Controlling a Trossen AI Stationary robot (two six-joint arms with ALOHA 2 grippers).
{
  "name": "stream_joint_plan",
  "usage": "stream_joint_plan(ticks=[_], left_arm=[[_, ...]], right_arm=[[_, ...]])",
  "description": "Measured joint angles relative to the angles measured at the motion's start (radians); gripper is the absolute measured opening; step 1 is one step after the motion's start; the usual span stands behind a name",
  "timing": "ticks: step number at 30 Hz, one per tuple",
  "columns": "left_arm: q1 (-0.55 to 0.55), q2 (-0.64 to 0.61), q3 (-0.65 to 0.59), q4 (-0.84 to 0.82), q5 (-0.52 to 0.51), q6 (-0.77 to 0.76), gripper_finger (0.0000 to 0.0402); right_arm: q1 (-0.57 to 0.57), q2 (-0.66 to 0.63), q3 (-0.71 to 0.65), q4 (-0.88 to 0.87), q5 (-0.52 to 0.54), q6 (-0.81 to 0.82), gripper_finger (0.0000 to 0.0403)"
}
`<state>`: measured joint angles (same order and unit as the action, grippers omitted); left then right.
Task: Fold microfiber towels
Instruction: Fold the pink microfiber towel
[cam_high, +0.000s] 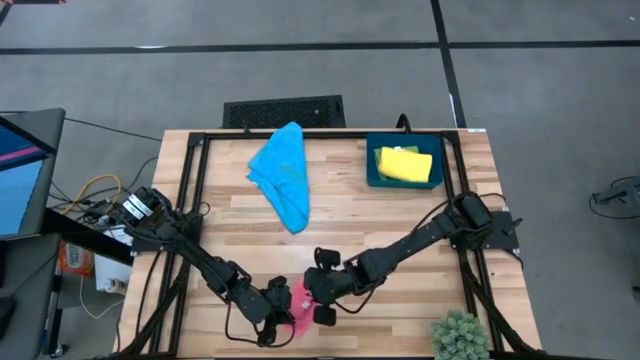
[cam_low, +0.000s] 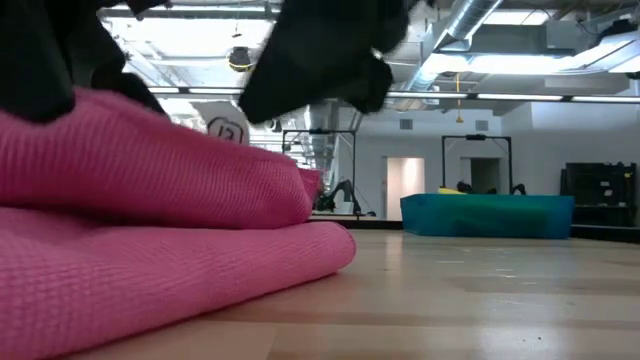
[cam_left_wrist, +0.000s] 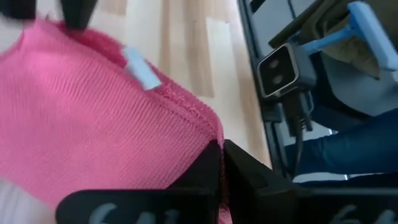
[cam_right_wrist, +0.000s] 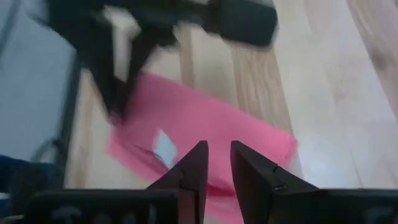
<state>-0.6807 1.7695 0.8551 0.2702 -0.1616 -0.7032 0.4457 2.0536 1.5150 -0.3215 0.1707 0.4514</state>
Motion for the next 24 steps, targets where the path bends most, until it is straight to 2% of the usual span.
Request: stream_joint_plan(ticks=[7,15,21,24], left_arm=[[0.000,0.000,0.001,0.030,-0.002,0.027,0.0000],[0.002,0.000,0.001,0.049,-0.002,0.022,0.0000],[0.003,0.000,0.000,0.124,0.010,0.031,0.0004],[0.006,0.000,0.000,0.166,0.086,0.072,0.0023]], right_arm=[[0.019,0.064,-0.001,0.041,-0.009,0.074,0.0093],[0.043,0.064,0.000,-0.015,0.014,0.106,0.0093],[0.046,0.063,0.000,-0.048,0.014,0.109,0.0093],[0.045,0.063,0.000,-0.048,0.015,0.109,0.0093]])
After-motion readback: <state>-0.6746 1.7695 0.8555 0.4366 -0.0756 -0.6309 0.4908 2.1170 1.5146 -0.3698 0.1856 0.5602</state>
